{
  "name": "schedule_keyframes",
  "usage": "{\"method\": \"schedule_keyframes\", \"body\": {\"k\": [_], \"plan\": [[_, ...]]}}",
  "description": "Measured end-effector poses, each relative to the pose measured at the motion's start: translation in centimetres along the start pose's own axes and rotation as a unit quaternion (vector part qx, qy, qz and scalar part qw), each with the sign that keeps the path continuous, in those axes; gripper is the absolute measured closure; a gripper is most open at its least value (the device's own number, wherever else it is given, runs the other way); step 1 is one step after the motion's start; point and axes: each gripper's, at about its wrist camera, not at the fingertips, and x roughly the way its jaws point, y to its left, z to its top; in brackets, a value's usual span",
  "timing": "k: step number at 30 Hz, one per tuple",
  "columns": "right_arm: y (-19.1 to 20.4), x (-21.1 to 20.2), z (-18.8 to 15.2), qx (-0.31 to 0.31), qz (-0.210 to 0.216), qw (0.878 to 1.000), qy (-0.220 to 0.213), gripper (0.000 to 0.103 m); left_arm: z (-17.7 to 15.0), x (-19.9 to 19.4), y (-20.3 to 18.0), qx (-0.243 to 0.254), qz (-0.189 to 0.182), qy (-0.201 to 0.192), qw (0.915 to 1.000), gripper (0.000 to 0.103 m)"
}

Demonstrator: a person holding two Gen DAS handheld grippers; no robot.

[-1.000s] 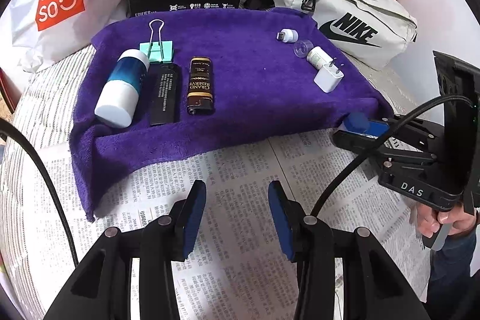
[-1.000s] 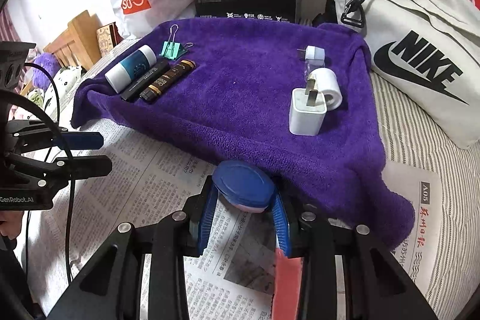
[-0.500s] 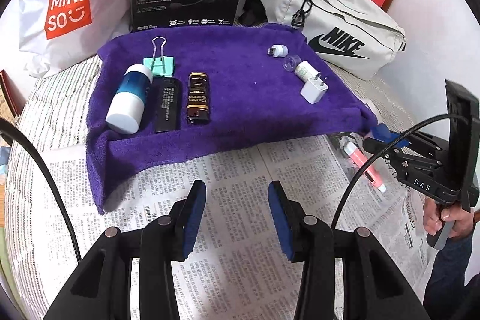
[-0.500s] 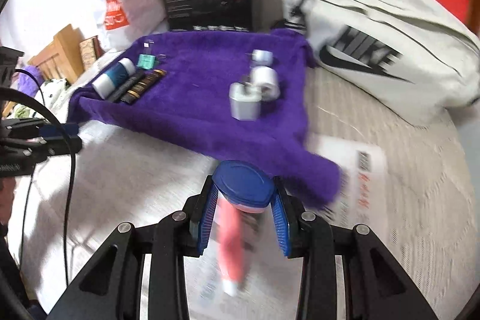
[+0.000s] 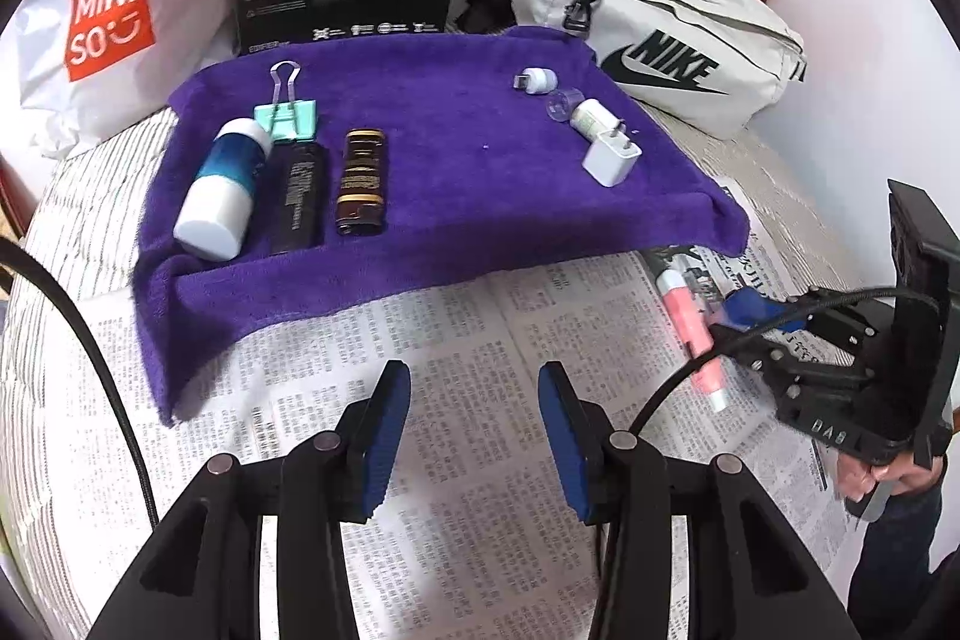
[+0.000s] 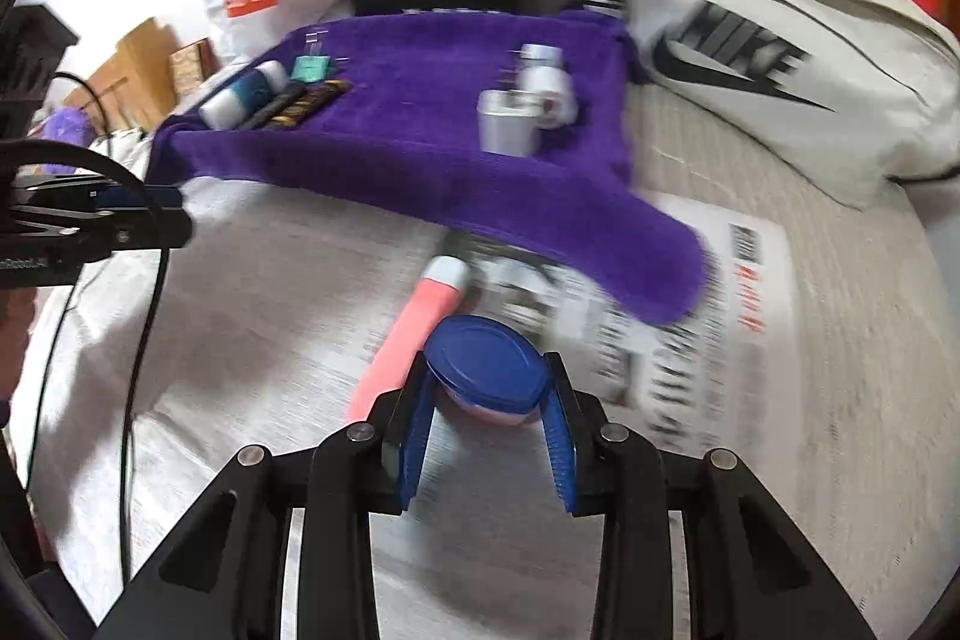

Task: Organize rigid objects
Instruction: 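Grasp the pink tube with the left tool while the right lifts the blue-lidded jar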

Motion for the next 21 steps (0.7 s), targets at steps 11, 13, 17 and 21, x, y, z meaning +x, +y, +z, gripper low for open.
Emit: {"method": "schedule_keyframes", "body": {"k": [11, 13, 17, 21], "plan": [[3.3, 1.2, 1.5, -0.025, 0.039, 0.999, -0.004, 0.069, -0.5, -0.8, 2.2, -0.019, -0.005, -0.004, 0.9998, 0.061], [2.6, 0.7, 1.1, -0.02, 0.029, 0.999, -0.003, 0.069, -0.3, -0.4, 1.9, -0.018, -0.019, -0.004, 0.9996, 0.061], [0.0, -0.8, 0.1, 0.004, -0.002, 1.0, -0.003, 0.069, 0.2, 0.7, -0.1, 0.004, -0.025, 0.002, 0.9997, 0.061], [-3.0, -2.2, -0.9, 0.041, -0.032, 0.999, -0.008, 0.069, 0.7, 1.7, -2.7, 0.033, -0.027, 0.007, 0.9991, 0.061]]}}
